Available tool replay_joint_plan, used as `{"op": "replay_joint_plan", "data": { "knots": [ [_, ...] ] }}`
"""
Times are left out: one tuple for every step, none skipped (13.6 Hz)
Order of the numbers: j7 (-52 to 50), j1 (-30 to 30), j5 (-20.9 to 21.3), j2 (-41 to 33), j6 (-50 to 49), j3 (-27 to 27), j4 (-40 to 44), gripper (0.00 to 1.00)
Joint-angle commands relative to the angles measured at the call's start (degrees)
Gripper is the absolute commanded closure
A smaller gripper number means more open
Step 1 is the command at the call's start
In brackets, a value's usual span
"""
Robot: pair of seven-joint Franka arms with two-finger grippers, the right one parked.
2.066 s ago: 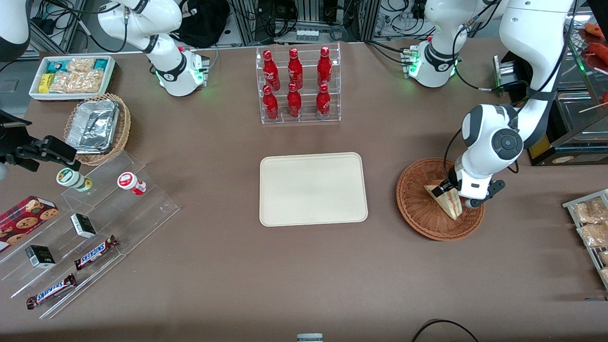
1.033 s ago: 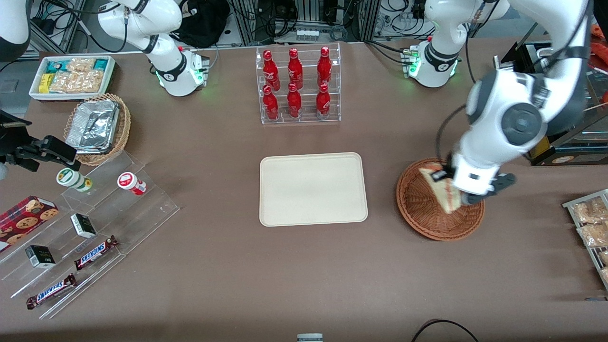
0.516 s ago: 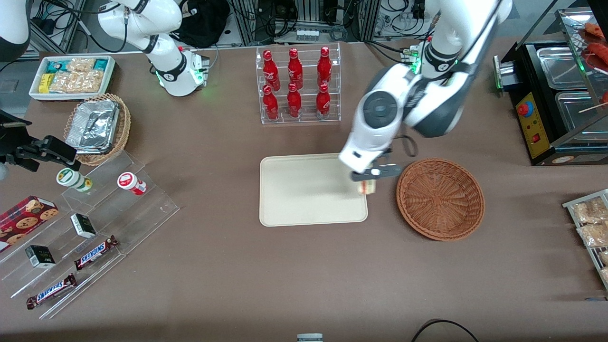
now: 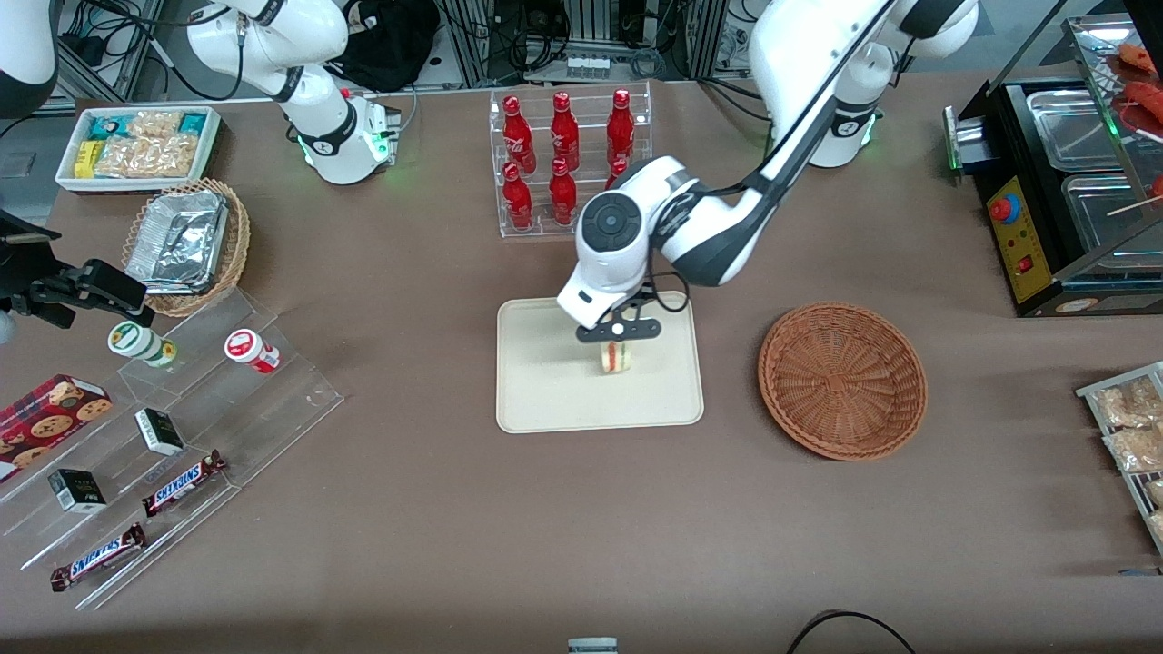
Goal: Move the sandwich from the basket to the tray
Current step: 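Lower the sandwich onto the tray and open the left gripper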
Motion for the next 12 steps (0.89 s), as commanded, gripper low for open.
{"op": "replay_joint_plan", "data": {
  "knots": [
    [-5.3,-2.0,3.4,4.1,3.0,0.7,2.8,0.88],
    [-6.0,-2.7,4.3,5.1,4.4,0.8,2.8,0.88],
    [-6.1,-2.7,5.0,5.9,5.1,0.8,2.8,0.88],
    [-6.2,-2.8,5.0,6.3,5.1,0.8,2.8,0.88],
    [-6.1,-2.8,5.2,6.6,5.1,0.8,2.8,0.87],
    [-6.0,-2.8,5.2,6.8,5.1,0.8,2.8,0.86],
    [-6.0,-2.8,5.7,6.9,5.1,0.8,2.8,0.84],
    [-6.0,-2.8,6.3,6.9,5.1,0.8,2.8,0.68],
    [-6.1,-2.9,6.7,7.0,5.1,0.8,2.8,0.17],
    [-6.2,-2.9,6.8,6.9,5.1,0.8,2.8,0.00],
    [-6.2,-2.8,6.6,6.4,5.0,0.8,2.8,0.00],
    [-6.3,-2.8,6.5,5.8,4.6,0.8,2.8,0.00]
  ]
}}
